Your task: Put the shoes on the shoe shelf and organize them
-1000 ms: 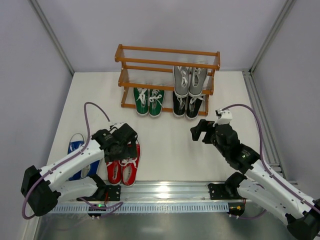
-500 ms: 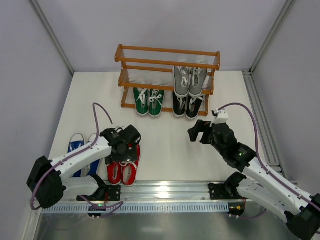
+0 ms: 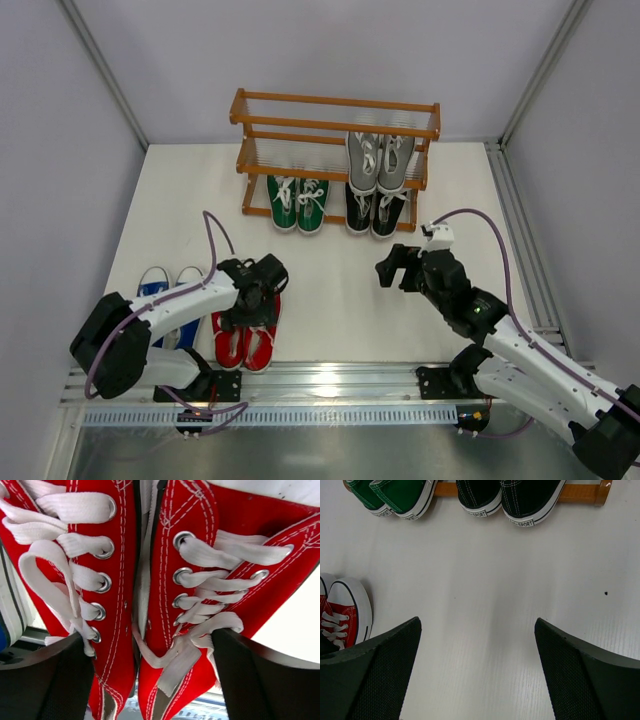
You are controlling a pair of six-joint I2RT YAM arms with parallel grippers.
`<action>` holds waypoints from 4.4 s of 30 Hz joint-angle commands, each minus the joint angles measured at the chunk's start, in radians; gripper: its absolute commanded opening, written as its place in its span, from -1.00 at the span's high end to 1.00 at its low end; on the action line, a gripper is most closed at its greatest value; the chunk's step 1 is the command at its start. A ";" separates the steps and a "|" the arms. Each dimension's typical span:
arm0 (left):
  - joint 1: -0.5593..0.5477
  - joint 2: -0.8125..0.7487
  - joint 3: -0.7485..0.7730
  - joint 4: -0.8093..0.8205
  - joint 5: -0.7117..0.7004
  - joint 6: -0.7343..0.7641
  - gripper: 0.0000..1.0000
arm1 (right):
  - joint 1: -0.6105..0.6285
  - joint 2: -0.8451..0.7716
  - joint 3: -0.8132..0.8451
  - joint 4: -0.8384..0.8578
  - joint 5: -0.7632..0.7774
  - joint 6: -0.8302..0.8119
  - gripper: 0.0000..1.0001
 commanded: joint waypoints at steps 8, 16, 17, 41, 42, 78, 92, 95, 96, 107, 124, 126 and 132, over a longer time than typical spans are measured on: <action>-0.004 -0.006 -0.069 0.177 0.135 0.023 1.00 | 0.007 -0.016 -0.017 0.050 0.003 0.002 -0.75; -0.012 -0.066 -0.069 0.216 0.183 0.024 0.99 | 0.007 -0.027 -0.009 0.021 0.014 -0.001 -0.68; -0.021 -0.105 -0.051 0.197 0.160 0.024 0.99 | 0.007 -0.031 -0.006 0.013 0.015 0.000 -0.68; -0.027 0.039 0.647 0.334 -0.113 0.449 1.00 | 0.007 -0.241 0.104 -0.272 0.166 -0.036 -0.77; -0.027 0.067 0.703 0.341 -0.127 0.467 1.00 | 0.007 -0.250 0.109 -0.283 0.167 -0.043 -0.77; 0.341 0.729 1.572 0.072 0.096 0.692 1.00 | 0.007 -0.327 0.120 -0.341 0.190 -0.043 -0.78; 0.355 0.704 1.583 0.173 0.083 0.724 1.00 | 0.007 -0.320 0.113 -0.333 0.195 -0.049 -0.78; 0.364 0.709 1.584 0.186 0.083 0.724 1.00 | 0.007 -0.317 0.113 -0.330 0.195 -0.049 -0.78; 0.367 0.710 1.586 0.189 0.085 0.722 1.00 | 0.007 -0.315 0.112 -0.332 0.196 -0.049 -0.78; 0.372 0.686 1.529 0.221 0.076 0.690 -0.17 | 0.007 -0.312 0.110 -0.333 0.199 -0.047 -0.78; 0.370 0.618 1.495 0.126 0.112 0.701 -0.46 | 0.007 -0.301 0.109 -0.330 0.203 -0.047 -0.78; 0.370 0.653 1.511 0.060 0.126 0.719 -0.46 | 0.007 -0.298 0.109 -0.329 0.201 -0.049 -0.78; 0.370 0.732 1.552 -0.017 0.123 0.777 -0.45 | 0.005 -0.301 0.109 -0.330 0.201 -0.047 -0.78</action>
